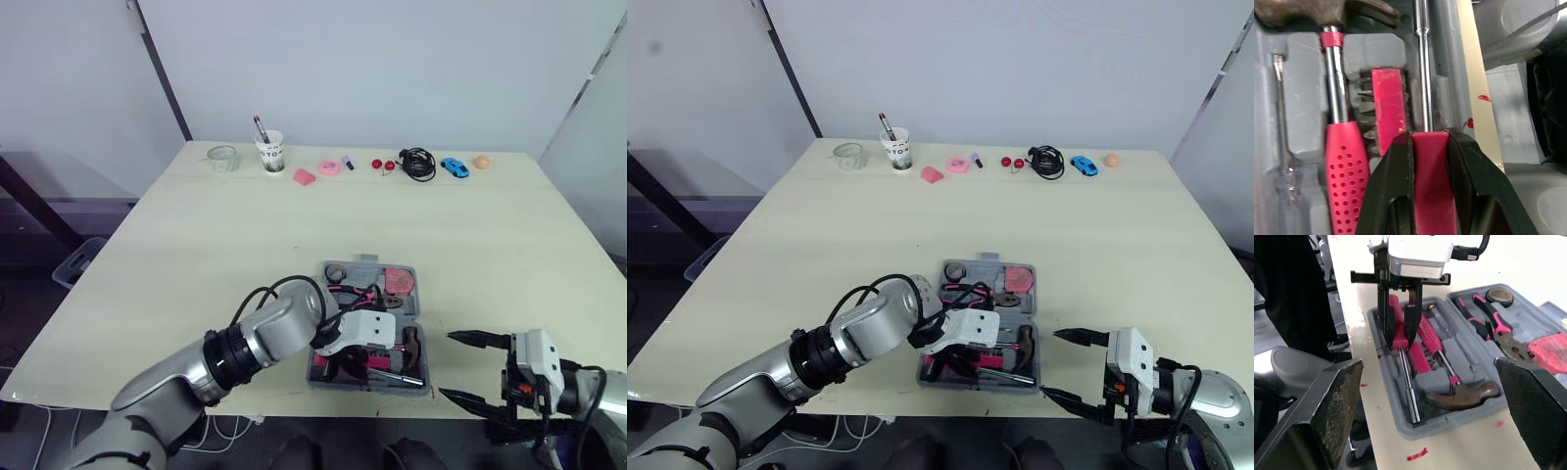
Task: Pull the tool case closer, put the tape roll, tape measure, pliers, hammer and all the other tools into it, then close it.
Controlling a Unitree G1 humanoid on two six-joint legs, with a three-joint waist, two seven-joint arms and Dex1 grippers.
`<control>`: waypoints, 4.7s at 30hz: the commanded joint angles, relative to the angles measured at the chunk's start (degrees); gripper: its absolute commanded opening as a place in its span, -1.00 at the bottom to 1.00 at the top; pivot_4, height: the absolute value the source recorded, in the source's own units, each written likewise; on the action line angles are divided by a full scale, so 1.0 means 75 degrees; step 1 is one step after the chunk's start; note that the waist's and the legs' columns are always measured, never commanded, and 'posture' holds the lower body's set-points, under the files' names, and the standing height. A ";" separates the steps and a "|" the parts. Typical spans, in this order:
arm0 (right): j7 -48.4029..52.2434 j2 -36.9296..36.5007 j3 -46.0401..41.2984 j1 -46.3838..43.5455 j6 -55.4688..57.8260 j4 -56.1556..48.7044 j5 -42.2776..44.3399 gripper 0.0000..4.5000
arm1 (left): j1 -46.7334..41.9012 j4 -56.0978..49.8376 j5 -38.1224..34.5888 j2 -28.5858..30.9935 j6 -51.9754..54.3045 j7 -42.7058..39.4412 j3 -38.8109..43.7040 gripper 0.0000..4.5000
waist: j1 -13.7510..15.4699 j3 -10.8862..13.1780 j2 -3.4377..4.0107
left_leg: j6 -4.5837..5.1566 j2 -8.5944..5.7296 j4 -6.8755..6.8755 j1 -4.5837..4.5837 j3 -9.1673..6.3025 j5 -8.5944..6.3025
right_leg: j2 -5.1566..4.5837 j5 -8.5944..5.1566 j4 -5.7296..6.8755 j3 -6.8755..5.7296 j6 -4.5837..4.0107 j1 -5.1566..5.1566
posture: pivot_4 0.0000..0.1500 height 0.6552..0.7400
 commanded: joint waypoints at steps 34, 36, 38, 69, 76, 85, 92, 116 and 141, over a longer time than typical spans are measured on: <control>0.0002 0.0046 -0.0047 -0.0033 -0.0241 0.0022 -0.0067 1.00 | 0.0008 -0.0836 -0.1066 0.0370 -0.0072 -0.0099 0.1173 0.51 | 0.0000 -0.0006 0.0025 | 0.0002 -0.0039 0.0026 0.0001 -0.0045 0.0001 | 0.0001 -0.0019 0.0003 0.0016 0.0009 0.0043 | 1.00 1.00; 0.0000 0.0043 -0.0051 -0.0042 -0.0241 0.0031 -0.0063 1.00 | 0.0103 -0.0772 -0.1327 0.0400 -0.0289 -0.0149 0.1523 0.51 | 0.0000 -0.0006 0.0025 | 0.0002 -0.0039 0.0026 0.0001 -0.0045 0.0001 | 0.0000 -0.0019 0.0003 0.0016 0.0010 0.0043 | 1.00 1.00; -0.0019 0.0046 -0.0052 -0.0081 -0.0233 0.0041 -0.0048 1.00 | 0.0245 -0.0557 -0.1554 0.0470 -0.0408 -0.0140 0.1893 0.51 | -0.0001 -0.0006 0.0026 | 0.0002 -0.0039 0.0026 0.0001 -0.0045 0.0001 | 0.0000 -0.0019 0.0003 0.0016 0.0011 0.0043 | 1.00 1.00; 0.0045 -0.0107 -0.0126 -0.0310 -0.0231 0.0170 -0.0047 1.00 | 0.2399 0.3395 -0.0886 -0.0488 -0.6122 -0.0696 0.2730 -0.99 | -0.0001 -0.0007 0.0030 | 0.0002 -0.0039 0.0026 0.0003 -0.0042 0.0001 | 0.0000 -0.0013 0.0004 0.0015 0.0021 0.0043 | 1.00 1.00; -0.0021 -0.0116 -0.0145 -0.0234 -0.0177 0.0068 -0.0038 1.00 | 0.2650 0.3596 -0.0668 -0.0433 -0.6329 -0.0657 0.2630 -0.99 | 0.0000 -0.0025 0.0046 | 0.0002 -0.0039 0.0026 0.0006 -0.0041 0.0001 | -0.0001 -0.0014 0.0002 0.0016 0.0019 0.0047 | 1.00 1.00; -0.0167 -0.0064 -0.0170 -0.0421 0.0030 0.0022 0.0036 1.00 | 0.2799 0.3143 -0.1542 -0.0815 -0.6137 -0.0273 0.3581 -0.99 | -0.0001 -0.0030 0.0054 | 0.0002 -0.0039 0.0026 0.0007 -0.0041 0.0001 | -0.0002 -0.0013 0.0003 0.0016 0.0020 0.0047 | 1.00 1.00; -0.0821 0.0462 -0.0398 -0.0515 0.0141 0.0350 0.0218 1.00 | 0.3287 0.1831 -0.2687 -0.0755 -0.5348 0.0669 0.5157 -0.99 | -0.0018 -0.0023 0.0048 | 0.0002 -0.0035 0.0025 0.0003 -0.0050 0.0000 | -0.0001 -0.0010 0.0006 0.0010 0.0025 0.0044 | 1.00 1.00; -0.1250 0.0954 -0.2147 0.0738 -0.1173 0.2775 0.0020 1.00 | 0.7295 0.0781 -0.3624 0.0471 -0.5306 0.2577 0.9301 0.99 | -0.0054 -0.0016 0.0055 | 0.0000 -0.0029 -0.0021 0.0028 -0.0040 -0.0001 | -0.0021 -0.0022 -0.0012 0.0021 0.0003 0.0043 | 1.00 1.00; -0.0730 0.0336 -0.1572 -0.0408 -0.0775 0.3378 -0.0462 1.00 | 0.6118 0.2322 -0.3193 0.1024 -0.5778 0.1352 0.8489 0.99 | -0.0032 -0.0017 0.0062 | -0.0001 -0.0014 -0.0023 0.0035 -0.0019 -0.0002 | -0.0021 -0.0022 -0.0034 0.0028 -0.0002 0.0042 | 1.00 1.00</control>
